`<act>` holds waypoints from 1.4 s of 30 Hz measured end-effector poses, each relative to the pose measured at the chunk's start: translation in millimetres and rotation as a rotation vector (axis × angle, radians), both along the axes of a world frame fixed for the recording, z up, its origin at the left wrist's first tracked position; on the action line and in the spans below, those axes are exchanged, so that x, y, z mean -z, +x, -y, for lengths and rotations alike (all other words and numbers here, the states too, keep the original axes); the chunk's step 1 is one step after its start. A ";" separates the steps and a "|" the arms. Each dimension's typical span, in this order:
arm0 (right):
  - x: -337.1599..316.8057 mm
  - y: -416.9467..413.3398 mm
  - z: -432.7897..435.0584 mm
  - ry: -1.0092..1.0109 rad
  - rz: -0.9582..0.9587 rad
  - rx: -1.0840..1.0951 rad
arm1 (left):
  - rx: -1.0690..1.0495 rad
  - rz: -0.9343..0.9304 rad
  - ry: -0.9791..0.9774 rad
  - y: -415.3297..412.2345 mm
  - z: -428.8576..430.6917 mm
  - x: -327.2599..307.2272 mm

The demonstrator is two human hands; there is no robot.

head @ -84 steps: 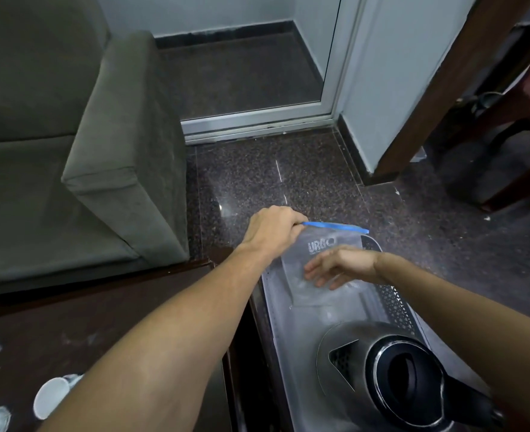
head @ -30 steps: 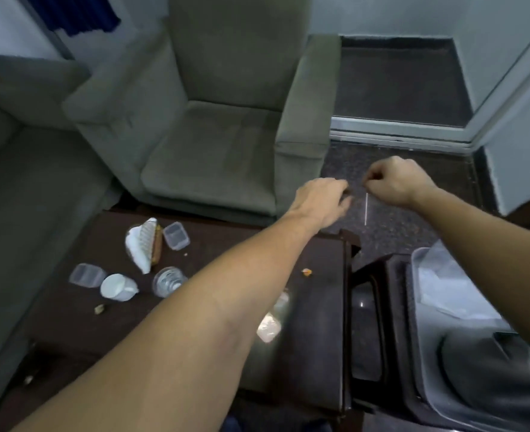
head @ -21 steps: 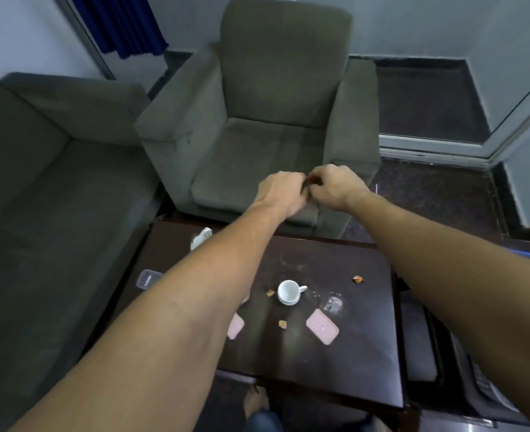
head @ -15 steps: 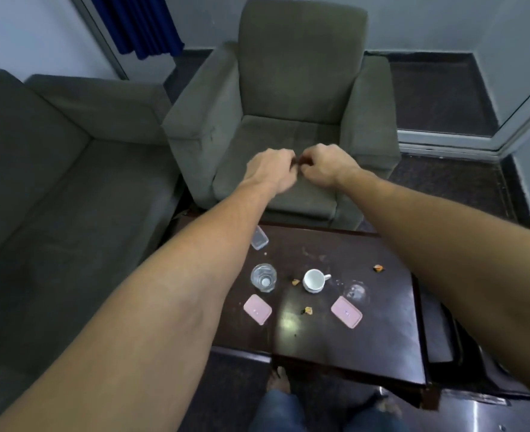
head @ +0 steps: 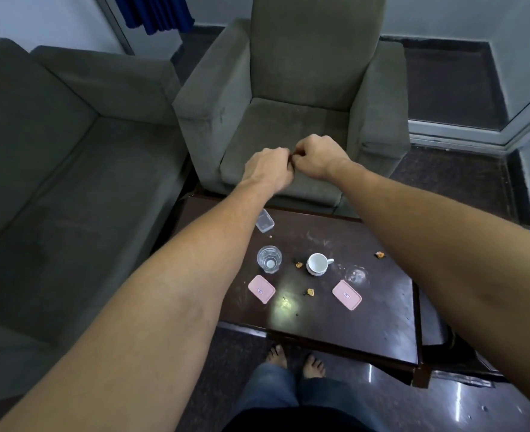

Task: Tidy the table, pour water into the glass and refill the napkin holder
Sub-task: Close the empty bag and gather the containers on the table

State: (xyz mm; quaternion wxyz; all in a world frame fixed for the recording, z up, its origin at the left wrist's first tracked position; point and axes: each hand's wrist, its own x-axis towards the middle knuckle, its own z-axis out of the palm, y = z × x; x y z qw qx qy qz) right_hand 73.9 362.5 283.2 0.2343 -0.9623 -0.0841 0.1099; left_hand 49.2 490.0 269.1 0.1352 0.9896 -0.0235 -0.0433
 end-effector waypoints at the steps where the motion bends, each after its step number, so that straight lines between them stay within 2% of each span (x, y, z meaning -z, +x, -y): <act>1: 5.2 -1.2 -1.7 0.002 -0.009 -0.005 | -0.010 -0.009 -0.006 -1.8 -1.8 5.1; 14: 94.4 -6.0 -51.1 -0.009 -0.195 0.050 | -0.056 -0.221 -0.116 -3.1 -50.8 96.2; 20: 175.8 -0.3 -80.1 -0.010 -0.286 0.155 | -0.048 -0.293 -0.118 10.6 -80.8 164.0; 28: 302.3 23.7 -106.9 -0.100 -0.315 0.326 | -0.229 -0.376 -0.173 42.4 -106.9 291.9; 34: 362.3 47.1 -104.5 -0.177 -0.312 0.446 | -0.324 -0.406 -0.179 63.8 -103.6 345.2; 39: 387.4 64.9 -107.2 -0.168 -0.326 0.463 | -0.333 -0.369 -0.069 76.1 -92.3 367.5; 42: 398.5 72.7 -106.8 -0.151 -0.345 0.460 | -0.325 -0.416 -0.030 79.6 -84.0 377.4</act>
